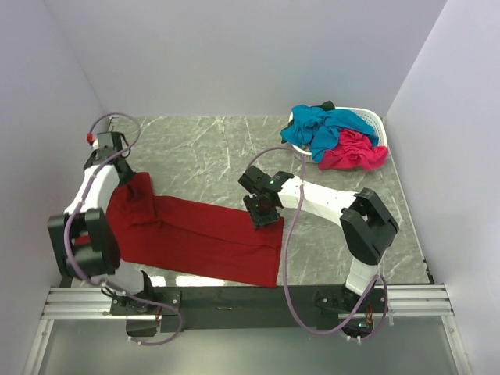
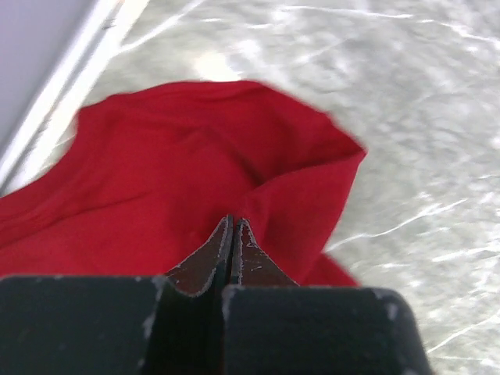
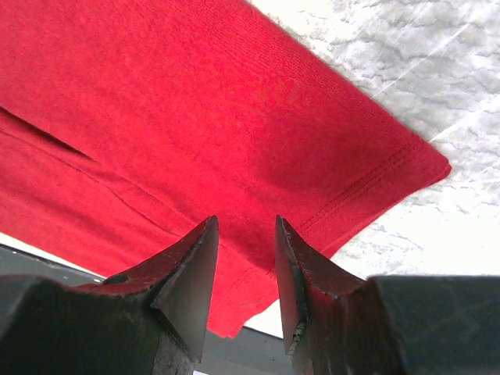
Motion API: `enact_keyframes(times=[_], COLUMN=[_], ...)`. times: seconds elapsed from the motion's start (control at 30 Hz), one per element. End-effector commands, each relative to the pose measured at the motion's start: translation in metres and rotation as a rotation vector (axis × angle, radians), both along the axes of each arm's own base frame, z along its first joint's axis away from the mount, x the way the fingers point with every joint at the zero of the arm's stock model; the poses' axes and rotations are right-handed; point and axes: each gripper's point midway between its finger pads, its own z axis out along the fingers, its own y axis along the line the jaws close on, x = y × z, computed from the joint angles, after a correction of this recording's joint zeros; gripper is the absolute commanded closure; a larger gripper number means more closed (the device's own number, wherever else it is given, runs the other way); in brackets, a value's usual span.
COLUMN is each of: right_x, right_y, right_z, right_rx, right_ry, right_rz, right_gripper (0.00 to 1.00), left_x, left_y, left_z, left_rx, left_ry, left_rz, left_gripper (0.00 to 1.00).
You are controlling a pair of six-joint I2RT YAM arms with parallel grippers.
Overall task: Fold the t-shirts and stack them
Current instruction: Fold the tshirt
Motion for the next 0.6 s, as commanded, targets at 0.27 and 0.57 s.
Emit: enact_keyframes(times=[0.27, 0.57], right_x=[0.018, 0.026], right_y=[0.013, 0.02], right_z=[0.012, 0.018], right_rx=[0.009, 0.007], right_ry=[-0.038, -0.049], right_rz=[0.052, 0.08], right_gripper=[0.58, 0.58], left_x=[-0.071, -0.114], left_y=[0.042, 0.058], left_z=[0.015, 0.019], left_rx=[0.133, 0.149], left_ry=[0.04, 0.045], left_rz=[0.164, 0.291], left_gripper=[0.99, 0.99])
